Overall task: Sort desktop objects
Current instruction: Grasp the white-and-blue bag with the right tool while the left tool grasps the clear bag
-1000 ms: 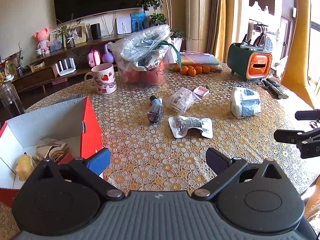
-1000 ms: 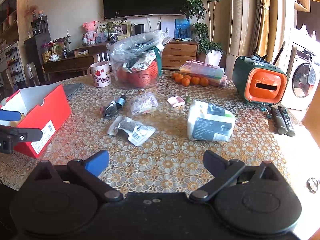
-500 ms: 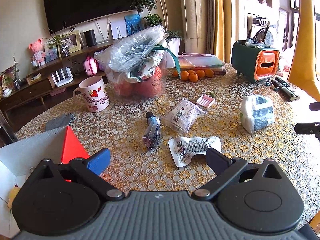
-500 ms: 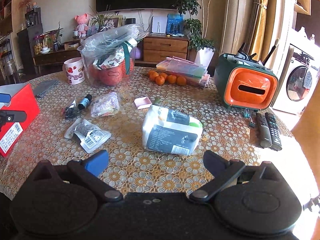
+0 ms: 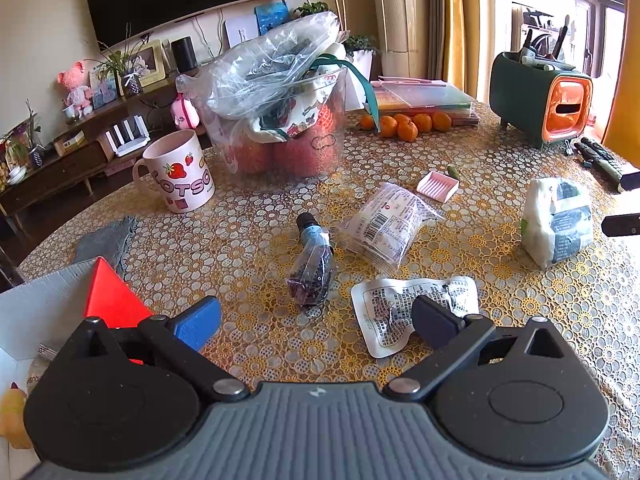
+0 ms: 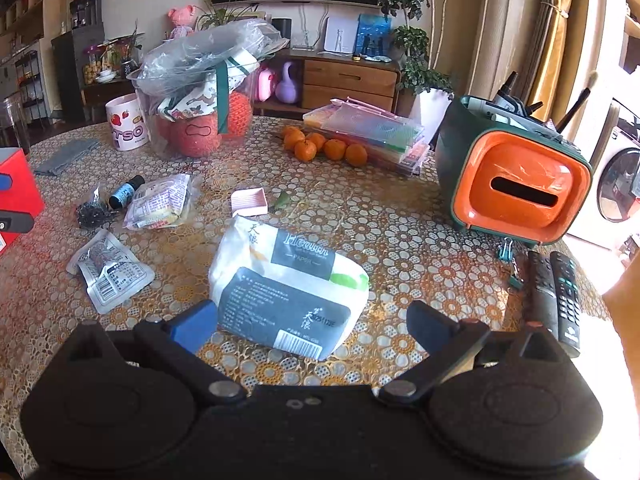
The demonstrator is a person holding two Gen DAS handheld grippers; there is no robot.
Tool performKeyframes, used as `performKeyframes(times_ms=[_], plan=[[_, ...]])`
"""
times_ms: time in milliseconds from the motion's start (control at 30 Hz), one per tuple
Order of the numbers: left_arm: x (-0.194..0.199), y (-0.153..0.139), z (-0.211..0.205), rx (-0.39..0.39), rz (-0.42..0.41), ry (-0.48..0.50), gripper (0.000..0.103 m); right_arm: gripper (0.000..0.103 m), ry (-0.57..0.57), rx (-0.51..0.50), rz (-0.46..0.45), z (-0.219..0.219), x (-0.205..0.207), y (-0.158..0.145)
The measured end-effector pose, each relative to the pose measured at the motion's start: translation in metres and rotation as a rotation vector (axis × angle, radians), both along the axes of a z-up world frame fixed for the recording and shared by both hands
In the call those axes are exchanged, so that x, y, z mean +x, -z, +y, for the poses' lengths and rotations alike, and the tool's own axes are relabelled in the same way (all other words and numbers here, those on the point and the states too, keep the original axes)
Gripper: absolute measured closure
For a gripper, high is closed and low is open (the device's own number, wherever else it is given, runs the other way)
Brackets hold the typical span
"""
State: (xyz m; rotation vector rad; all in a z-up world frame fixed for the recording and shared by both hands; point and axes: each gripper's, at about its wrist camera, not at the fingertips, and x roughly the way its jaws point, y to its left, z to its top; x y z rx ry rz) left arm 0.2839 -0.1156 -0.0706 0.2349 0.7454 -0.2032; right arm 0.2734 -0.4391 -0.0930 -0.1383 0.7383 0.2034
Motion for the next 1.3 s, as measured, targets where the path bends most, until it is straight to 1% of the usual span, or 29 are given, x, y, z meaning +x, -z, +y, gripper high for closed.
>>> performKeyframes(times_ms=[167, 233, 367, 500, 600, 700, 833, 900, 1033, 1133, 1267, 1300], plan=[[0.009, 0.010, -0.001, 0.005, 0.021, -0.010, 0.001, 0.002, -0.095, -0.010, 0.033, -0.005, 0.018, 0.006], [0.012, 0.013, -0.002, 0.007, 0.027, -0.008, 0.001, 0.002, -0.134, -0.032, 0.032, -0.004, 0.026, 0.006], [0.016, 0.017, -0.003, 0.007, 0.033, -0.002, 0.001, 0.002, -0.291, -0.058, 0.062, 0.000, 0.043, 0.001], [0.019, 0.019, -0.004, 0.009, 0.037, 0.009, 0.001, 0.002, -0.454, -0.106, 0.096, 0.011, 0.059, -0.005], [0.024, 0.022, -0.006, 0.018, 0.039, 0.010, 0.001, 0.002, -0.521, -0.129, 0.129, 0.018, 0.072, -0.003], [0.034, 0.025, -0.005, 0.010, 0.056, -0.013, 0.001, 0.002, -0.542, -0.150, 0.142, 0.023, 0.081, 0.005], [0.054, 0.032, -0.001, -0.022, 0.087, -0.053, 0.001, 0.002, -0.566, -0.153, 0.163, 0.029, 0.085, 0.017], [0.062, 0.035, -0.002, -0.014, 0.088, -0.057, 0.001, 0.002, -0.582, -0.160, 0.179, 0.032, 0.084, 0.023], [0.077, 0.044, -0.007, 0.032, 0.090, -0.063, 0.001, 0.002, -0.603, -0.174, 0.201, 0.035, 0.079, 0.035], [0.086, 0.051, -0.005, 0.018, 0.102, -0.070, 0.001, 0.003, -0.609, -0.201, 0.191, 0.037, 0.073, 0.040], [0.093, 0.057, -0.001, -0.002, 0.126, -0.095, 0.002, 0.010, -0.610, -0.202, 0.205, 0.039, 0.069, 0.046], [0.094, 0.057, 0.000, -0.006, 0.127, -0.096, 0.002, 0.011, -0.606, -0.189, 0.203, 0.038, 0.068, 0.046]])
